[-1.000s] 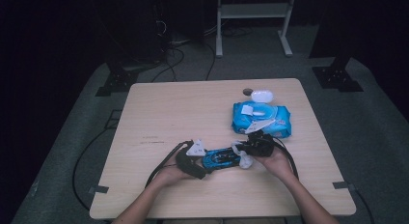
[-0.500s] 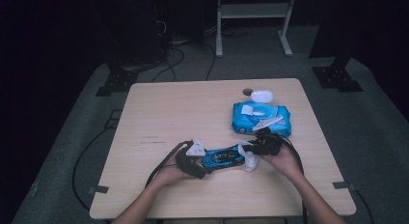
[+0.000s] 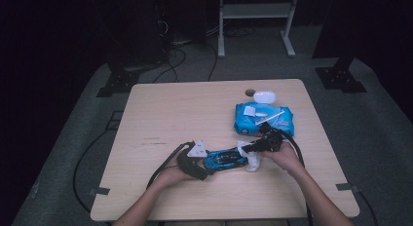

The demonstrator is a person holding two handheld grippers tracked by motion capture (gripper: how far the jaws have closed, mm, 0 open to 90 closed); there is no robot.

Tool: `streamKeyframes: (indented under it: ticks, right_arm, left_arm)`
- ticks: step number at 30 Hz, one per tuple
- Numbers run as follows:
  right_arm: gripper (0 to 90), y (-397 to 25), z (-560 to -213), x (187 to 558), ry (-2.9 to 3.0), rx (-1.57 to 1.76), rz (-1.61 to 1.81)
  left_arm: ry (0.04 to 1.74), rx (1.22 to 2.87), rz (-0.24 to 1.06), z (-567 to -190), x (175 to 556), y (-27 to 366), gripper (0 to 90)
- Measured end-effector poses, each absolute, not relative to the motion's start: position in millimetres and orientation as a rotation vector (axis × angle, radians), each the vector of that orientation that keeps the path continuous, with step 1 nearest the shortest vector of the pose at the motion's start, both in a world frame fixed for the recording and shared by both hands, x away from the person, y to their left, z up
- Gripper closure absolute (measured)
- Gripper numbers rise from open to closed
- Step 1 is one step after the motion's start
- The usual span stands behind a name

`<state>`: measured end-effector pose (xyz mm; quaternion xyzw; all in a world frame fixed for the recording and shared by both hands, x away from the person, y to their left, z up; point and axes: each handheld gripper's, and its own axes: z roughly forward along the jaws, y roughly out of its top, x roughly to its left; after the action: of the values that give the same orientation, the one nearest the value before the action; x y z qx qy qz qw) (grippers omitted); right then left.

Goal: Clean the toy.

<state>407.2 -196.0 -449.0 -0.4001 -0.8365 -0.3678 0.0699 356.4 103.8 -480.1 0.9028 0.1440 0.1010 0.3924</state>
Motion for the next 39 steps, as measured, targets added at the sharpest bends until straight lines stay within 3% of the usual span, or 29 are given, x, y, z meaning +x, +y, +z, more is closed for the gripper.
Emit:
streamKeyframes:
  ticks: [11,15,18,20,27,28,33,34,39]
  right_arm:
    - [78.9,-203,-455,405,-2.496,-1.14,-1.211]
    - [81.4,-203,-454,401,-2.534,-1.126,-1.246]
    - [76.9,-201,-454,403,-2.495,-1.118,-1.219]
    - [63.4,-196,-453,404,-2.509,-1.13,-1.155]
    - [54.4,-193,-449,406,-2.51,-1.198,-1.053]
    - [50.0,-194,-449,407,-2.47,-1.18,-1.023]
    - [51.1,-187,-453,402,-2.489,-1.108,-0.958]
    - [56.2,-184,-454,402,-2.481,-1.106,-0.972]
    - [60.4,-185,-457,402,-2.474,-1.093,-0.998]
  left_arm:
    - [0.382,2.302,0.253,-479,357,103,23.8]
    - [0.426,2.265,0.156,-477,363,109,21.0]
    - [0.449,2.24,0.113,-478,365,113,21.2]
    - [0.409,2.277,0.173,-478,362,111,21.5]
    - [0.377,2.305,0.246,-479,358,106,22.9]
    - [0.377,2.305,0.243,-479,358,107,22.9]
    - [0.376,2.305,0.237,-478,359,107,22.9]
    - [0.381,2.302,0.221,-478,360,108,22.3]
    - [0.443,2.241,0.093,-476,366,116,19.4]
